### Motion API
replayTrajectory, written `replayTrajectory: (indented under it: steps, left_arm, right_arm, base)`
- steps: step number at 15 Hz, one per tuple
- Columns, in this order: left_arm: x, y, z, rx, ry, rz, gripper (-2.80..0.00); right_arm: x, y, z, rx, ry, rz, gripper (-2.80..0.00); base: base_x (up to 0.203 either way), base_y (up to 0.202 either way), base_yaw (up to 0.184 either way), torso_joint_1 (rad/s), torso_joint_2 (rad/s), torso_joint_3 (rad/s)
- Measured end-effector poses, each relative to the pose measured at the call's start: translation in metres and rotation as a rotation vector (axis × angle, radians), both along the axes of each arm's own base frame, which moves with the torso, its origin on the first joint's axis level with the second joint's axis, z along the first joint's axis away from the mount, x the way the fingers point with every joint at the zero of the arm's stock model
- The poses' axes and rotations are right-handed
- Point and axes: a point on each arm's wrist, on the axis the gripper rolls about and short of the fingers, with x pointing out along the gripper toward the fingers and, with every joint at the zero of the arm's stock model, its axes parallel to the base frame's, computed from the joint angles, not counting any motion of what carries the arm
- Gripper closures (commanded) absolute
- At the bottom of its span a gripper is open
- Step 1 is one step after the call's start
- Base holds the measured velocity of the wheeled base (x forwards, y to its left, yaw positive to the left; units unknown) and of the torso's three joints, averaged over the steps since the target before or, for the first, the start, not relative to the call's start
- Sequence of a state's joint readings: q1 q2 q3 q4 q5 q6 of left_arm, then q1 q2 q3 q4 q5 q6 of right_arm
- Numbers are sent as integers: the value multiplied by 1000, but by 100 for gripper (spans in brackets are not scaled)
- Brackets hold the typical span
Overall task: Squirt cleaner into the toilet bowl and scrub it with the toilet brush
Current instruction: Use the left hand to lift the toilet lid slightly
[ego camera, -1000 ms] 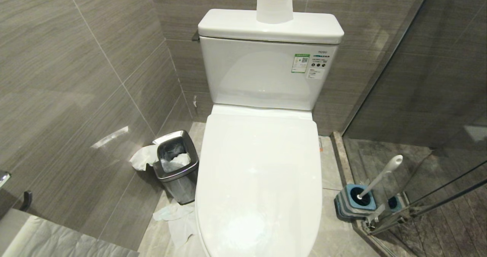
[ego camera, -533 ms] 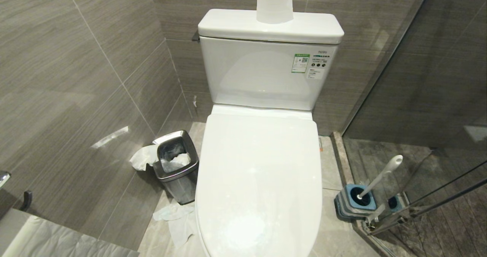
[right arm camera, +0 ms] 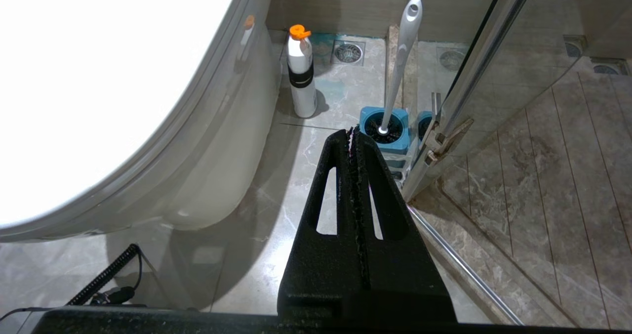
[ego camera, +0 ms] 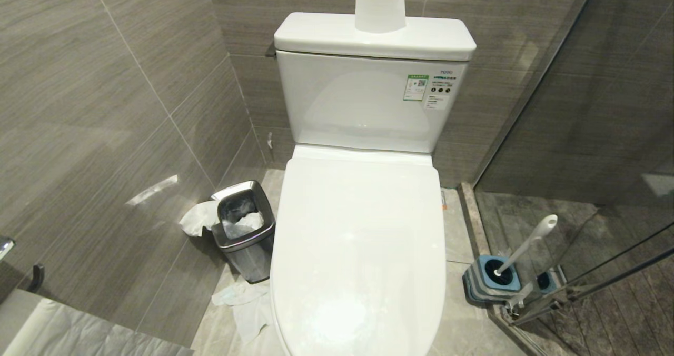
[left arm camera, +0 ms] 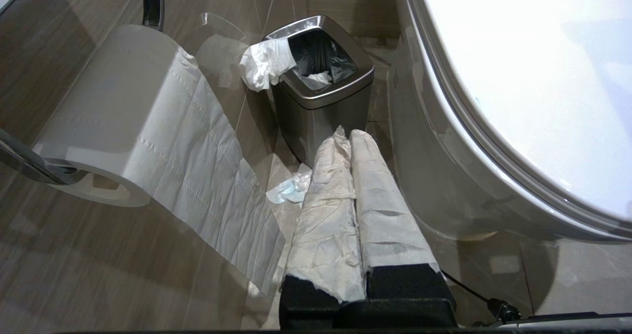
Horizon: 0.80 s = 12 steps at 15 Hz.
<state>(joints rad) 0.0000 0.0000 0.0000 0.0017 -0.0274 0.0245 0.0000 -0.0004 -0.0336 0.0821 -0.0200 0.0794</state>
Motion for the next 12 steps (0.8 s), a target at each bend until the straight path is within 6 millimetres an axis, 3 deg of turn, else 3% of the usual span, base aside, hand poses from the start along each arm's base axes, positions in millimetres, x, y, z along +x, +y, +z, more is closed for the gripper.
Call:
replayTrajectory:
  steps: [12]
  left_arm:
    - [0,0,0,5,0,7,0]
  right_arm:
    - [0,0,0,-2,0,-1,0]
  base:
    - [0,0,0,0,0,0]
